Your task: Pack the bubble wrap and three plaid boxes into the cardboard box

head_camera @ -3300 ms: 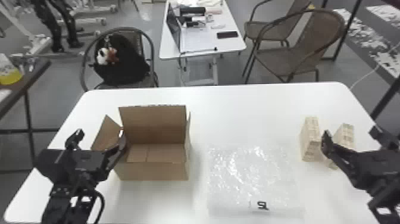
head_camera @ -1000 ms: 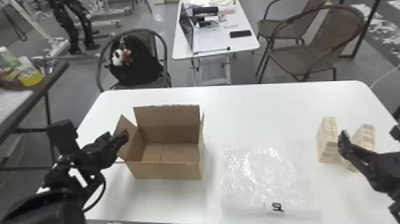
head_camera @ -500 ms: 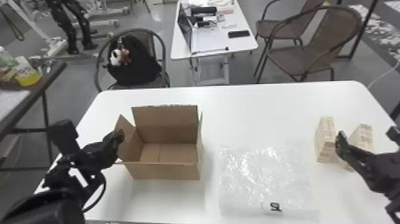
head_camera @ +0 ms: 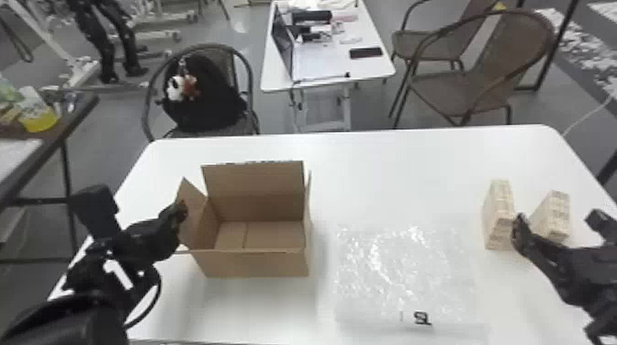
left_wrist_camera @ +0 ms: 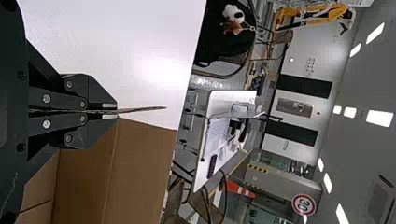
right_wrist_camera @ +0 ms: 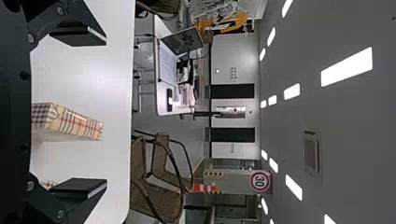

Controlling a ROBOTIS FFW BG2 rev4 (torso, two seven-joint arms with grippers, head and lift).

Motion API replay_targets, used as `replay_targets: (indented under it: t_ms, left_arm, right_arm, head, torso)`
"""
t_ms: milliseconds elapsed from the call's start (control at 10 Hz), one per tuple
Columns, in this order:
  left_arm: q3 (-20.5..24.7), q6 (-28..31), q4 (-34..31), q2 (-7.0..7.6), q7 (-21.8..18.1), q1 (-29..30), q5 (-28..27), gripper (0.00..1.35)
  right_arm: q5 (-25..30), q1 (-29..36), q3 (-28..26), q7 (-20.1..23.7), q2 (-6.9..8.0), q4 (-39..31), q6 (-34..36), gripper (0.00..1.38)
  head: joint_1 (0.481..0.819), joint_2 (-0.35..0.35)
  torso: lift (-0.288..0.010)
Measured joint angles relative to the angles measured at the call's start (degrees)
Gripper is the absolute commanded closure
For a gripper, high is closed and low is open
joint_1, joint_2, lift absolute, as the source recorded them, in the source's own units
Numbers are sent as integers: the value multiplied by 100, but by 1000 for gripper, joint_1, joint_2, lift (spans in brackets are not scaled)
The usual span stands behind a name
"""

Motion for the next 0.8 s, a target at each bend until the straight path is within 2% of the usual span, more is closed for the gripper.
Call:
replay_targets:
  t_ms: [200, 300, 400, 500, 600, 700, 800]
  left_arm:
    - [7, -7, 0, 0, 0, 12, 0, 1214]
    - [-10, -8, 0, 0, 0, 11, -18, 1214]
    - [-20, -9, 1, 0, 0, 6, -39, 1214]
    - [-36, -9, 1, 0, 0, 1, -70, 1214]
    - [-63, -8, 6, 0, 0, -8, -106, 1214]
    - [-99, -7, 10, 0, 0, -13, -145, 1214]
    - [-115, -7, 19, 0, 0, -7, -163, 1214]
  right_arm:
    - [-392, -276, 246, 68, -32, 659, -171, 214]
    - [-473, -437, 443, 73, -83, 749, -16, 214]
    - [-451, -586, 646, 12, -140, 619, 470, 214]
    - [-411, -676, 845, -425, -220, 343, 1090, 213]
    - [-427, -748, 1037, -1134, -342, -27, 1904, 214]
    - [-417, -879, 1160, -1475, -415, -345, 2815, 214]
    - [-493, -1091, 1230, -1385, -429, -357, 3399, 214]
  head:
    - [695, 167]
    - [695, 184]
    - [695, 206]
    - [695, 213]
    - [695, 209]
    - [695, 208]
    - [695, 217]
  torso:
    - [-92]
    - [-92]
    - [-92]
    - [-92]
    - [-92]
    - [-92]
    - [-92]
